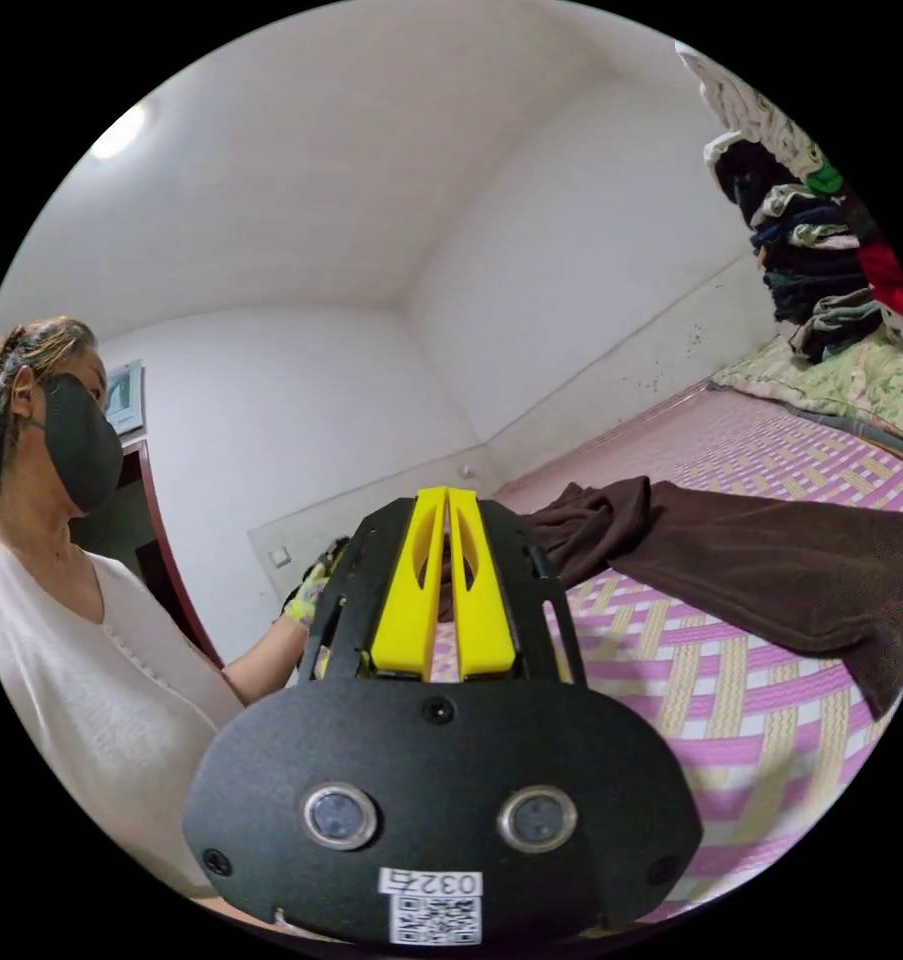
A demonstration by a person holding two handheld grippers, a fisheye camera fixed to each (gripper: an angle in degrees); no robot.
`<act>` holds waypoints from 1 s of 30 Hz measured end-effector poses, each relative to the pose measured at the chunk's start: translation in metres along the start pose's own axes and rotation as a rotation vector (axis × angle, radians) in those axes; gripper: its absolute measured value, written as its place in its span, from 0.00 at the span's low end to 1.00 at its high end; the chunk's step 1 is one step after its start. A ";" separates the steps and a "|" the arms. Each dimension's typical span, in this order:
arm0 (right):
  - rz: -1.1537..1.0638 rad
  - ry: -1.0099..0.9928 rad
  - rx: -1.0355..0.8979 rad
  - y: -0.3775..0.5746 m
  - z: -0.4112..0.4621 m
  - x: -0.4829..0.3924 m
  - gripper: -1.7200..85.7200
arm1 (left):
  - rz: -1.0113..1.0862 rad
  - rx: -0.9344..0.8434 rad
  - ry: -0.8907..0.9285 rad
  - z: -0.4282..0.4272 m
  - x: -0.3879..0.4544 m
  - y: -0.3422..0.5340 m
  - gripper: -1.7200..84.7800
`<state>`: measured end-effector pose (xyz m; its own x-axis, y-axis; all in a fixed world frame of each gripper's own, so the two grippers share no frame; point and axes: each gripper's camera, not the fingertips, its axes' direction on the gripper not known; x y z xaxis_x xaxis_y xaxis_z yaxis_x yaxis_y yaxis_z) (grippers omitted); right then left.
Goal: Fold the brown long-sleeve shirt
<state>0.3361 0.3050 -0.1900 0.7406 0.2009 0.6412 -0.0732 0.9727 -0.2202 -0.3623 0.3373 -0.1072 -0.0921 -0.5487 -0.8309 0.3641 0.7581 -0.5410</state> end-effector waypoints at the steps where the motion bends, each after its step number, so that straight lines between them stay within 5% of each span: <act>1: -0.061 -0.037 -0.054 -0.002 0.018 -0.020 0.01 | 0.027 -0.051 0.054 0.017 0.014 0.008 0.00; 6: -0.291 -0.014 -0.293 -0.003 0.101 -0.110 0.05 | -0.068 -0.161 0.044 0.068 0.015 0.058 0.00; 14: -0.072 -0.148 -0.476 -0.004 0.135 -0.089 0.14 | -0.073 -0.162 -0.135 0.088 0.013 0.139 0.00; 22: -0.217 0.152 -0.513 0.017 0.168 -0.158 0.17 | -0.132 -0.108 -0.007 0.087 0.002 0.133 0.04; 30: -0.289 0.316 -0.540 0.017 0.212 -0.197 0.19 | -0.068 -0.303 -0.091 0.131 0.026 0.101 0.14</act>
<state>0.0473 0.3068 -0.1644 0.8455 -0.1816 0.5022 0.4393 0.7713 -0.4606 -0.2069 0.3532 -0.1662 -0.0184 -0.6206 -0.7839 0.0658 0.7816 -0.6203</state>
